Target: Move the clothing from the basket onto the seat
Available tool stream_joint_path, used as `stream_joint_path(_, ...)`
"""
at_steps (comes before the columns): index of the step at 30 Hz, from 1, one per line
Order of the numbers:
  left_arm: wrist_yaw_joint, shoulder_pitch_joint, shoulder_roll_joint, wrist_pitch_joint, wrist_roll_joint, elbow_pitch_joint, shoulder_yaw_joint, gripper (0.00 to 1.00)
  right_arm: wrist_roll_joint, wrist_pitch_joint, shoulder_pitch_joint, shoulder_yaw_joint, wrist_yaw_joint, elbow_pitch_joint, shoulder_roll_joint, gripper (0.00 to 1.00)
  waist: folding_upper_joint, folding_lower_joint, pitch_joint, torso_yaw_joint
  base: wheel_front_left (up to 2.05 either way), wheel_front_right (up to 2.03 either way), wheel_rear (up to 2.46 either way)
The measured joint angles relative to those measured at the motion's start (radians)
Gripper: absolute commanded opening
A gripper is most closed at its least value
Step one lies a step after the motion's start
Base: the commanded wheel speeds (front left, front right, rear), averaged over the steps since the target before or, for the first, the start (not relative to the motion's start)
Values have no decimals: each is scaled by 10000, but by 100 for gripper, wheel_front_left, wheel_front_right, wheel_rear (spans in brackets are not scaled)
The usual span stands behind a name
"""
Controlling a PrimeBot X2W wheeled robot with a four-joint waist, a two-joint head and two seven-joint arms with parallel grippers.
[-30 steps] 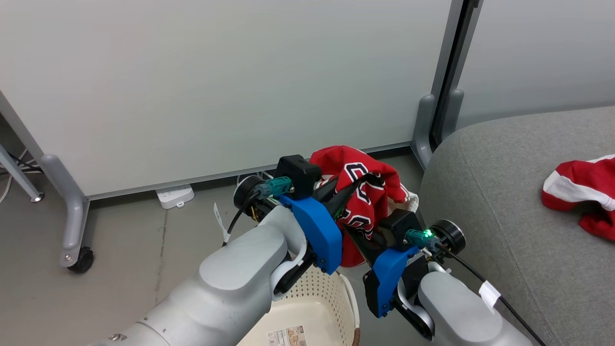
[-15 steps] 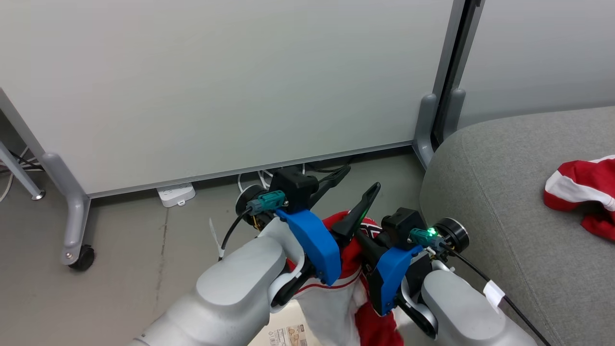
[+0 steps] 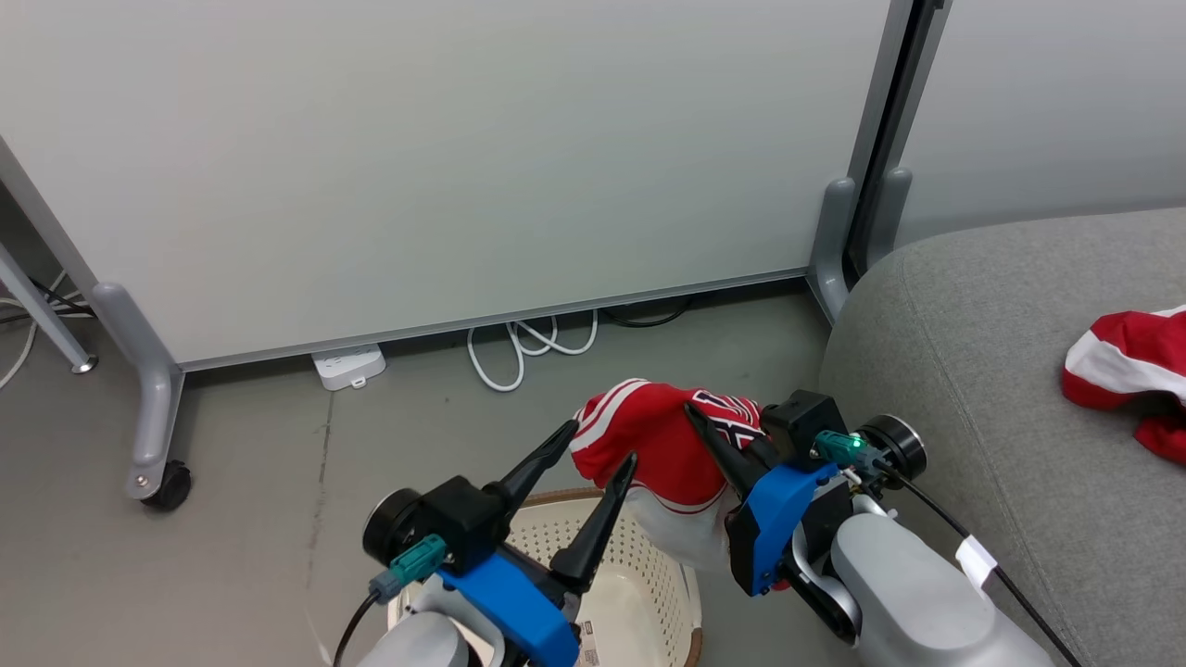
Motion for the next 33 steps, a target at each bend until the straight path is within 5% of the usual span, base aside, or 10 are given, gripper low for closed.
stream_joint_path(14,-253,2052,-123,0,1417,-314,2351,100,-184,140,237,-405,0,-249,-144,0,0,0,1,179,0,0,0)
stream_joint_path(33,-546,2495,-479,0,2128,-236,3515,100,-326,347,386,-681,0,-637,-119,0,0,0,59,-283,0,0,0)
